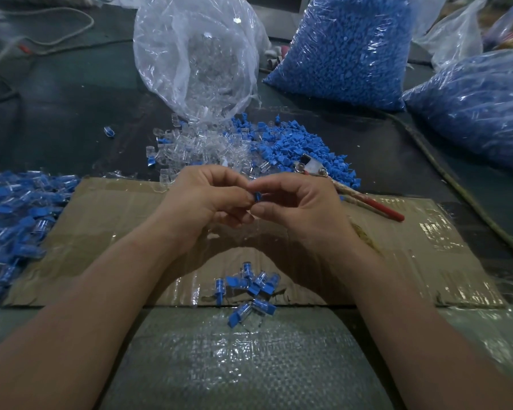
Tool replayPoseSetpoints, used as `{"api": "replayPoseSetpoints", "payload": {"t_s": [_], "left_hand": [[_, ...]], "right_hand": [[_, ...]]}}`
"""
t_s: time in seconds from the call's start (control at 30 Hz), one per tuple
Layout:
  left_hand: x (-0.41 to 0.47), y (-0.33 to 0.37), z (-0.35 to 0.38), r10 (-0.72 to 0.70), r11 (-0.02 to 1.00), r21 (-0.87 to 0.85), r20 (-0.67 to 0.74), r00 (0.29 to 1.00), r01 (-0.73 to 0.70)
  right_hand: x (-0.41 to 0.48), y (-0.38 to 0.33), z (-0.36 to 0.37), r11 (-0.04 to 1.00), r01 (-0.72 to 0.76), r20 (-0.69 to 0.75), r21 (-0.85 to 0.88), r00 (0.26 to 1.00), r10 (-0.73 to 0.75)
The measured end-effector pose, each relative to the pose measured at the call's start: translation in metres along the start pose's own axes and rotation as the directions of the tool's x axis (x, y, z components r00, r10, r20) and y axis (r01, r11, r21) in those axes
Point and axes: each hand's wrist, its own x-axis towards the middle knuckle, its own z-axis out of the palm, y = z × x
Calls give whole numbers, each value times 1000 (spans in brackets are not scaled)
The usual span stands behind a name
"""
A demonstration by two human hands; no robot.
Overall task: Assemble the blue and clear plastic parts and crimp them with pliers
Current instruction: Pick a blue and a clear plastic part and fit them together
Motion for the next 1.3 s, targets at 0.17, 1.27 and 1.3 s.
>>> {"api": "replayPoseSetpoints", "payload": {"t_s": [0.17,1.27,1.3], "left_hand": [[-1,1,0,-17,999,-34,19,1000,18],[-1,2,0,-19,997,-68,59,998,23],[-1,2,0,-18,997,-68,59,998,22]], "right_hand": [[0,3,0,993,77,-50,-88,995,-82],[1,13,-5,894,312,-90,-320,930,-356],[1,13,-5,894,313,-89,-321,930,-358]]}}
